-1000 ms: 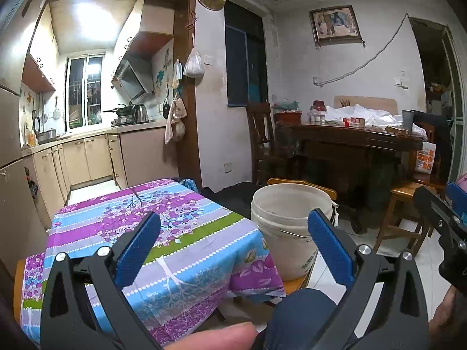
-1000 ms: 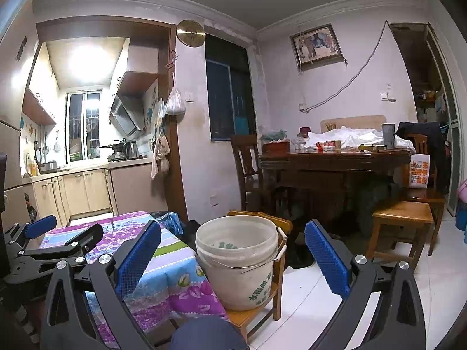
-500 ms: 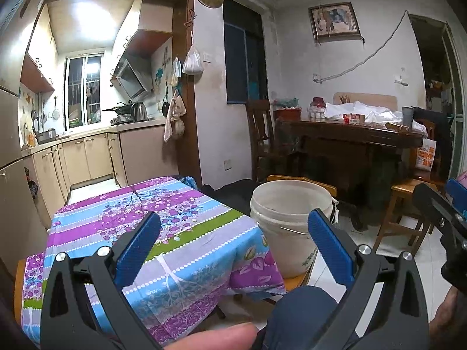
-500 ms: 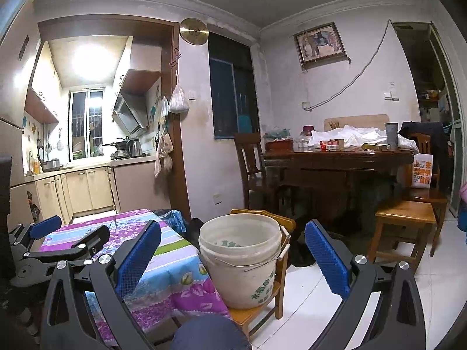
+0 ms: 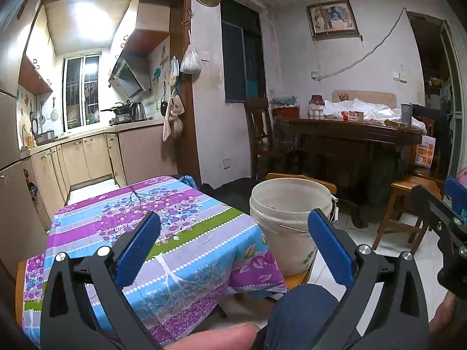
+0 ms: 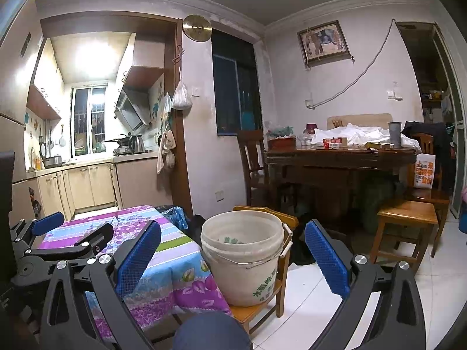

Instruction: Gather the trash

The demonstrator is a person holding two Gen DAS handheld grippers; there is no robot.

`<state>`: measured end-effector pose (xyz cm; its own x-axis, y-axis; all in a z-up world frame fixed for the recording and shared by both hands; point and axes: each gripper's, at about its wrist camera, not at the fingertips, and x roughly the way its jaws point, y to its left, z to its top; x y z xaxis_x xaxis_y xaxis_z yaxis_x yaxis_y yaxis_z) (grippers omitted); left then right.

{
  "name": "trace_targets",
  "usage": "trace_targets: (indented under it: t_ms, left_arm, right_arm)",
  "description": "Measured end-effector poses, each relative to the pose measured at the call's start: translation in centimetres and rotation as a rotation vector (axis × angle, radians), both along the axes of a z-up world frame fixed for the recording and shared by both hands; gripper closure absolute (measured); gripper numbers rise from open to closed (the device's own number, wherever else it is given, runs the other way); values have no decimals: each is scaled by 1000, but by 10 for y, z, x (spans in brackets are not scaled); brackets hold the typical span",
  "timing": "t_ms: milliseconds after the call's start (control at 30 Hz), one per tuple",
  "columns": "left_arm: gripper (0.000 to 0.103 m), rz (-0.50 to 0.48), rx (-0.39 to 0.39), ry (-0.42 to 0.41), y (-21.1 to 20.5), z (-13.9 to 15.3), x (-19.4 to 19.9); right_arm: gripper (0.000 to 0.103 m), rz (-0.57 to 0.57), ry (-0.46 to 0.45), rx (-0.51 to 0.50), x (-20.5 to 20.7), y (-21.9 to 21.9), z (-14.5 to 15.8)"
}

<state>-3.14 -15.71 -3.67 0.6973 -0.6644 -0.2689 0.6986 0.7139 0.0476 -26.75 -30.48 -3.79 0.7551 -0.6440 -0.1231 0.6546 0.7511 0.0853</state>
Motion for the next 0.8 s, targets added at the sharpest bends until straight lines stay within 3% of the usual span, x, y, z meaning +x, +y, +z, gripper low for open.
trace_targets:
  t_ms: [367, 533, 800]
  left_arm:
    - [6, -13, -21, 7, 3, -2, 2]
    - [6, -10, -5, -11, 3, -5, 0]
    - [6, -3, 37, 38, -2, -12, 7]
  right_arm:
    - [5, 5, 2, 0, 2, -2, 2]
    - [5, 5, 5, 2, 2, -3, 0]
    - [5, 16, 10, 3, 2, -7, -1]
